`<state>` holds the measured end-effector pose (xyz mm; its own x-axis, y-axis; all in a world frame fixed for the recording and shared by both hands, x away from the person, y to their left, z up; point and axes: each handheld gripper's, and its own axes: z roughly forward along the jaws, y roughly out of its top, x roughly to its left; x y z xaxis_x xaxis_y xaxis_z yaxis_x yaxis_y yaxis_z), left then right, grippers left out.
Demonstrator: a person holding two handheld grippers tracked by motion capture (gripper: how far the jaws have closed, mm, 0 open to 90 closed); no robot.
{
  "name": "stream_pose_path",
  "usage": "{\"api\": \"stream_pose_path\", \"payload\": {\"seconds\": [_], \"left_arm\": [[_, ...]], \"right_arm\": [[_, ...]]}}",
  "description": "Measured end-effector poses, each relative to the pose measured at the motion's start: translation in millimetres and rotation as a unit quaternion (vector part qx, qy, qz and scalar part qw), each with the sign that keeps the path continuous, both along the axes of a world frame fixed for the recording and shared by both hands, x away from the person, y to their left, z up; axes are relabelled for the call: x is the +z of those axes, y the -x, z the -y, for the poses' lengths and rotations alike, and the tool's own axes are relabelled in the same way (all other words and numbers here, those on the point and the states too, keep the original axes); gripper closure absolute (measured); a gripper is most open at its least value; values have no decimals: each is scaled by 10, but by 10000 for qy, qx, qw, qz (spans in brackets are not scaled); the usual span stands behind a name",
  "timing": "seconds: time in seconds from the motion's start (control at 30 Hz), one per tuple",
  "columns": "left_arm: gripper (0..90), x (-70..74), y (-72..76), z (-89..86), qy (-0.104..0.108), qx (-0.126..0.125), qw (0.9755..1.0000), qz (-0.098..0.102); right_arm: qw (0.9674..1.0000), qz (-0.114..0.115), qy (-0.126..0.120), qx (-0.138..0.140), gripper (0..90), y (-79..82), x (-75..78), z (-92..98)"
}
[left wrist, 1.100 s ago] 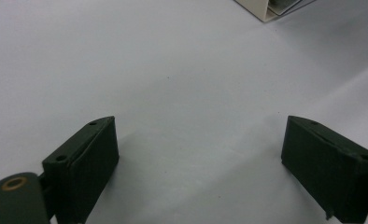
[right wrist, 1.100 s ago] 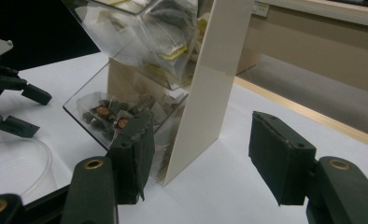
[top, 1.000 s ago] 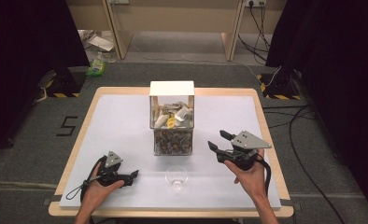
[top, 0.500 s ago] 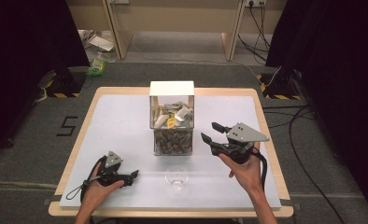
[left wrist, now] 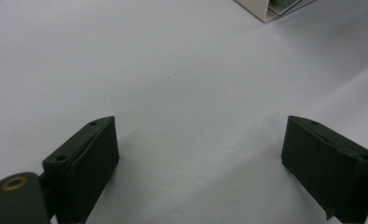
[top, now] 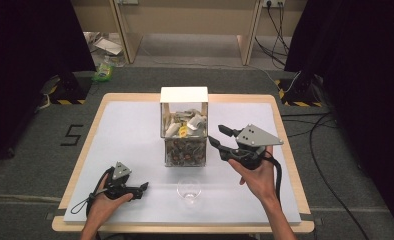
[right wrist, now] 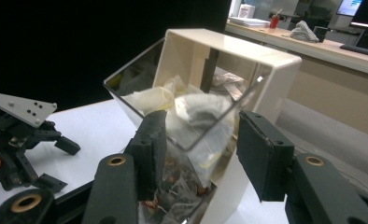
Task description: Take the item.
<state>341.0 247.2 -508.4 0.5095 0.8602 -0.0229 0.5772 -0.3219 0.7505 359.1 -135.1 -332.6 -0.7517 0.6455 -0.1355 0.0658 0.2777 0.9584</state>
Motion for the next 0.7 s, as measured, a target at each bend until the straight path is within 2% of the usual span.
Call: {"api": "stream_pose_path", "payload": {"seconds": [0.23, 0.53, 0.57, 0.7], "left_arm": [[103, 0, -1, -2, 8, -5, 10000, -4], [103, 0, -1, -1, 9, -6, 10000, -2], [103, -1, -2, -2, 24, -6, 10000, -3], [103, 1, -1, -3, 9, -12, 10000, -13]], "right_arm": [[9997, 56, 194, 124, 545, -103, 57, -216], [9994, 20, 327, 147, 555, -246, 67, -383], [9990, 25, 424, 145, 555, -274, 60, -432], [9983, 29, 560, 157, 555, -313, 44, -511]]}}
